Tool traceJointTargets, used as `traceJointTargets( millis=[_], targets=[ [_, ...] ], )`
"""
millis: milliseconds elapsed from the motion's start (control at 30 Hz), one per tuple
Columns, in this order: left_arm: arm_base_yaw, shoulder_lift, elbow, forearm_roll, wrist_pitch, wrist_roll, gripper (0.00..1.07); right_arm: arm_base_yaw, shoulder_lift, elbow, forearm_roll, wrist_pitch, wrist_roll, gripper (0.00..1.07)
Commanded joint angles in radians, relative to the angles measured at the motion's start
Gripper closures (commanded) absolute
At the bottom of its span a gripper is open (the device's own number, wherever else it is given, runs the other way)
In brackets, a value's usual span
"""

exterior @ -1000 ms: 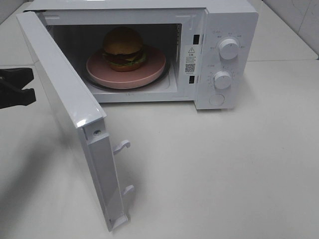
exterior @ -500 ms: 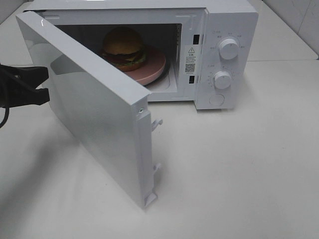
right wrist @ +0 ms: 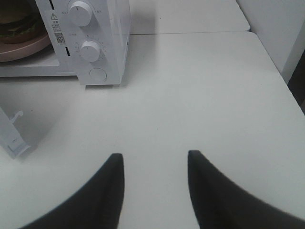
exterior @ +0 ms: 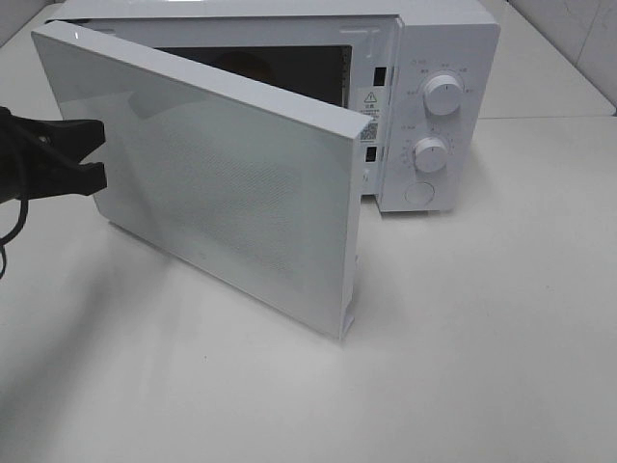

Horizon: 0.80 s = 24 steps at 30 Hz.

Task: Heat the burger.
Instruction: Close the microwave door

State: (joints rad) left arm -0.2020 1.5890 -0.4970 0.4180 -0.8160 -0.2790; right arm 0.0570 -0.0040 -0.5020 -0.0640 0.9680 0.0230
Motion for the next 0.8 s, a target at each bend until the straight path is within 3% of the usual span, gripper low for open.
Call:
traceJointTargets(
  millis=[33, 800],
  targets=[
    [-0.038, -0.001, -0.033, -0.037, 0.006, 0.023, 1.07, -0.005, -0.026, 0.007, 0.003, -0.006, -0.005, 0.62],
    [-0.092, 0.129, -0.189, -0.165, 0.041, 0.054, 1.07, -0.005, -0.026, 0.007, 0.003, -0.006, -0.005, 0.62]
  ],
)
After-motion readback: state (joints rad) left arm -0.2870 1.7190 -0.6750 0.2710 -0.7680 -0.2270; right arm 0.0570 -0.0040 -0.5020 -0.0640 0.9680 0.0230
